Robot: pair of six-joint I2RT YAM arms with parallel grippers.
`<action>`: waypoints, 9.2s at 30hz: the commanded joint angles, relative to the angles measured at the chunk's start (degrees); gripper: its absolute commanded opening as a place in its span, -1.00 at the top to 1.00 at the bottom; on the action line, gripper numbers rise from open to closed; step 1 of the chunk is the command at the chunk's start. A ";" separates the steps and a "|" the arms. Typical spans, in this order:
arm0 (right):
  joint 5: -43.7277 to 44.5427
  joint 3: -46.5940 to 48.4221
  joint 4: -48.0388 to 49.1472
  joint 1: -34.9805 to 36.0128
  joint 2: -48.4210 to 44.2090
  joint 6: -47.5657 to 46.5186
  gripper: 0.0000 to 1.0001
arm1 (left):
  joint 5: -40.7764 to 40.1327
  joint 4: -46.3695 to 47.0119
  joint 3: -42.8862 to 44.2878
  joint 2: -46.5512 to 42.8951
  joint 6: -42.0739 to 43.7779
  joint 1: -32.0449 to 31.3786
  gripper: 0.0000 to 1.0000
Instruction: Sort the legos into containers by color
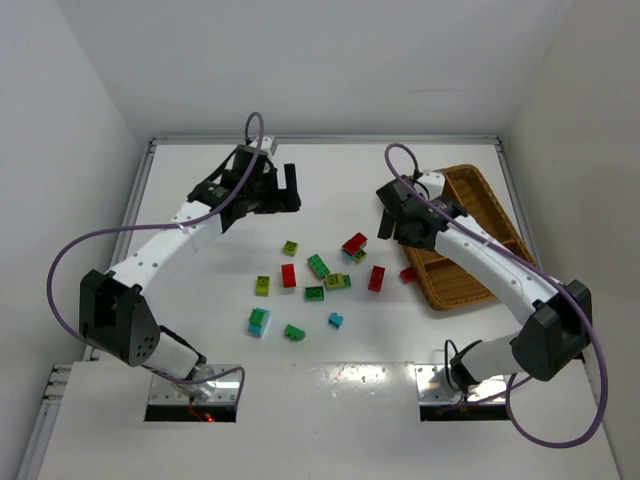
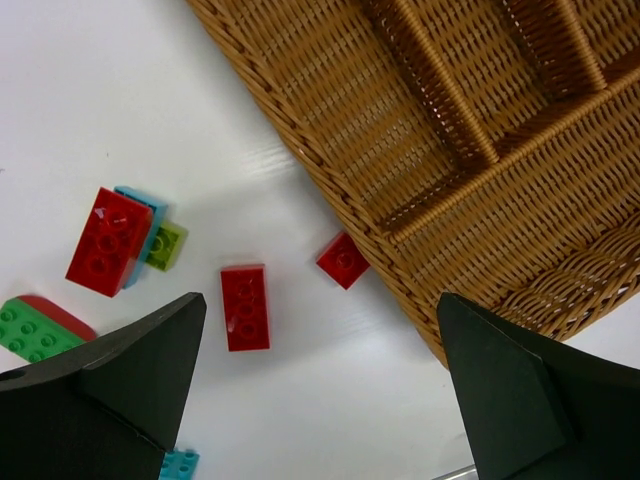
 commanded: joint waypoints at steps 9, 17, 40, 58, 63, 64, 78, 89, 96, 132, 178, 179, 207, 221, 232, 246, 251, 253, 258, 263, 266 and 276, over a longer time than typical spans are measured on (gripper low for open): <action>-2.19 0.13 0.27 0.86 -1.04 -0.84 -0.99 | -5.02 0.50 -0.93 -0.53 -1.01 0.54 -0.99; -8.79 -1.02 9.58 10.27 6.78 9.97 -0.82 | -8.75 -2.49 -2.78 -1.06 -5.15 2.91 -0.99; -13.80 5.67 18.02 4.38 25.07 16.04 -0.37 | -7.08 -2.49 -2.78 -1.59 -1.72 2.91 -0.99; -9.05 12.52 13.10 3.24 29.12 13.75 -0.10 | -6.02 -2.49 -3.83 -2.12 -1.19 2.91 -0.99; -9.58 11.74 12.57 3.24 30.43 13.75 -0.10 | -6.02 -2.49 -3.83 -2.12 -1.19 2.91 -0.99; -10.10 11.73 12.57 3.24 30.43 13.75 -0.10 | -6.02 -2.49 -3.83 -2.12 -1.19 2.91 -0.99; -9.83 12.26 12.22 2.71 28.60 9.21 0.88 | -0.50 -2.49 -4.36 -2.12 1.35 2.91 -0.99; -46.74 -0.40 29.36 -6.69 4.60 -14.01 0.92 | 40.01 15.24 -9.28 -2.21 -0.75 3.44 -0.99; -53.69 -2.86 31.65 -6.70 1.52 -15.07 0.92 | 51.81 33.00 -14.90 0.60 -14.28 3.44 -0.99; -57.92 -4.96 34.99 -6.17 0.99 -13.93 0.97 | 45.94 31.00 -11.31 11.24 -13.68 2.91 0.50; -13.63 22.02 12.31 -42.74 29.30 -2.42 -0.43 | 11.20 4.81 -1.37 8.43 -2.16 2.91 0.41; -12.75 20.45 12.31 -42.03 26.25 -2.42 -0.43 | 11.20 4.80 -1.37 8.43 -2.16 2.91 0.41; -25.66 -6.72 17.50 0.60 23.05 -6.64 -0.03 | 2.60 2.34 -6.03 -0.36 -2.60 3.96 0.34; -10.72 1.79 9.40 -20.29 9.78 -6.46 0.72 | 2.06 1.81 -4.98 0.17 -2.60 3.96 0.34; -13.53 19.45 13.19 -42.99 27.17 -4.53 0.70 | 2.59 1.81 -3.93 1.75 -2.07 3.96 0.34; -12.67 8.52 14.25 -35.31 14.28 -5.14 -0.29 | 3.65 1.29 -3.40 2.89 -2.07 3.96 0.32; -11.43 -5.55 10.04 -18.41 4.25 -0.33 -0.35 | 3.12 1.29 -3.40 1.75 -2.07 3.96 0.32; -15.10 -9.78 10.02 -12.60 1.88 4.51 -0.44 | 3.12 1.29 -3.92 1.75 -2.07 3.96 0.32; -21.01 -21.83 13.54 -7.49 -0.77 15.85 -0.46 | 4.17 1.29 -4.45 1.22 -2.07 3.44 0.32; -18.38 -23.77 17.05 -6.87 1.51 21.92 -0.46 | 4.17 1.29 -4.98 0.70 -1.55 3.44 0.32; -16.09 -23.77 18.81 -6.87 3.97 25.43 -0.46 | 4.17 1.29 -4.98 0.70 -1.55 3.44 0.32; -1.94 -20.87 17.93 -3.53 8.63 37.22 -0.42 | 4.17 1.29 -5.50 0.70 -1.55 3.44 0.32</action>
